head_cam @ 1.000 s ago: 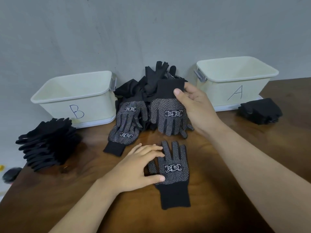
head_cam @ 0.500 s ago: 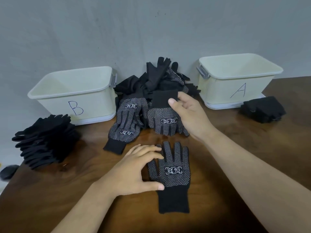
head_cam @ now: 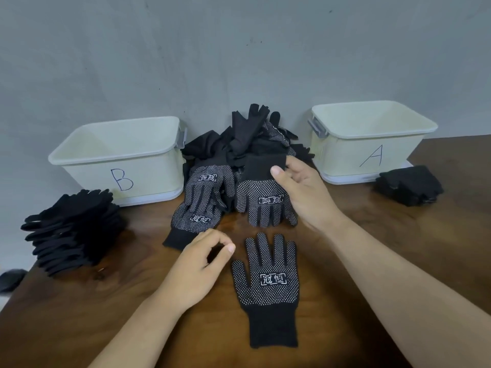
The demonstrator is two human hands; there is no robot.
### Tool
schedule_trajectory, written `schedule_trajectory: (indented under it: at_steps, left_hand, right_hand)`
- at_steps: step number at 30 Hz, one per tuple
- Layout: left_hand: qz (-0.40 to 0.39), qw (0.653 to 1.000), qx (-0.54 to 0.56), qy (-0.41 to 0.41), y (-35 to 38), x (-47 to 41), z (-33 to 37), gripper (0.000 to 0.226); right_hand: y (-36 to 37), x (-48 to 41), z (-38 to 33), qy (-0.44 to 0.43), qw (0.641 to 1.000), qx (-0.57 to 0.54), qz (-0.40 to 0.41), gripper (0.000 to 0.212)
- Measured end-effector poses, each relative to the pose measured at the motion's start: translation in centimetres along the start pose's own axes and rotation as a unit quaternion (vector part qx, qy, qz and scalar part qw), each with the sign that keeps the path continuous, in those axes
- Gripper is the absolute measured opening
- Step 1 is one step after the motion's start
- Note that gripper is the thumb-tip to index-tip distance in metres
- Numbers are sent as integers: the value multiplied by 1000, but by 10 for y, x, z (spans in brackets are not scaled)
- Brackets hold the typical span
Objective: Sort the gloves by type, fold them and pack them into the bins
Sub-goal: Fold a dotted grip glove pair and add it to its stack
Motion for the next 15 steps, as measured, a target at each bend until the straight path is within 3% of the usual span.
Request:
schedule_trajectory:
  at_steps: [15]
  left_hand:
    - [40,999,25,-22,-10,-2,-8,20]
  right_hand:
    - [14,94,31,30,999,5,-40,17]
Point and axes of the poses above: each hand's wrist, its own x-axis away from the middle knuckle, its own y-axis out of the palm, z = x × y, the point moved 10 cm from there along -x, towards the middle knuckle, and after that the axes turned 4 degrees about x, right-handed, at the moved point
